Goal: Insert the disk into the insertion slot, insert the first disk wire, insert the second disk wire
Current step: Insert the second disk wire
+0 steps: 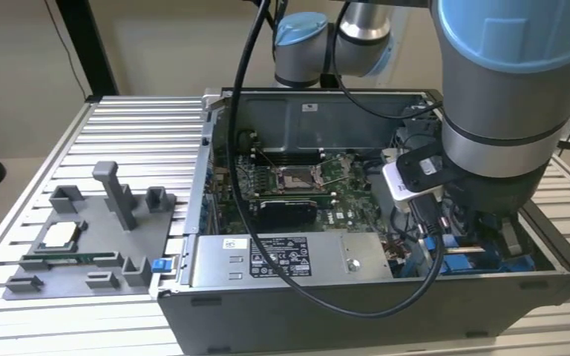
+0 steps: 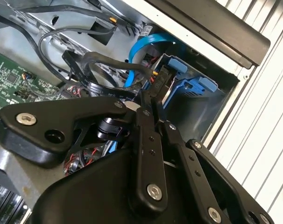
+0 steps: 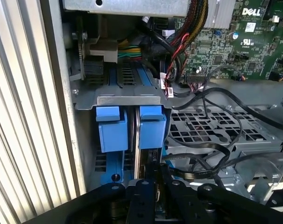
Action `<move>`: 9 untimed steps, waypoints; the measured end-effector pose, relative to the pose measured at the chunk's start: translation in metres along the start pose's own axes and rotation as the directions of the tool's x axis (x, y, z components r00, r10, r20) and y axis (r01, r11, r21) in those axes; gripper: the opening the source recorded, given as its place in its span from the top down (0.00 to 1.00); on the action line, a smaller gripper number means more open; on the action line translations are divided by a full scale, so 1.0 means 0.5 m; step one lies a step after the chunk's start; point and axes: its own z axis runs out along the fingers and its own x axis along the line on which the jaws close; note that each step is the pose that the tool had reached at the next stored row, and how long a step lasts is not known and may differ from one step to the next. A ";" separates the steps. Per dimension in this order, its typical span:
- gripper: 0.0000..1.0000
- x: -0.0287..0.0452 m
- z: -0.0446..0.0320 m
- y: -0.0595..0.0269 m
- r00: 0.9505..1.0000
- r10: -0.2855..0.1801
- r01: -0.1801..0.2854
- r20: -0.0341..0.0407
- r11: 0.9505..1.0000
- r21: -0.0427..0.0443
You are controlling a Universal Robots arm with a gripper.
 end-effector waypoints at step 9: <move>0.00 -0.011 -0.067 -0.032 1.000 0.000 0.000 0.000 1.000 0.000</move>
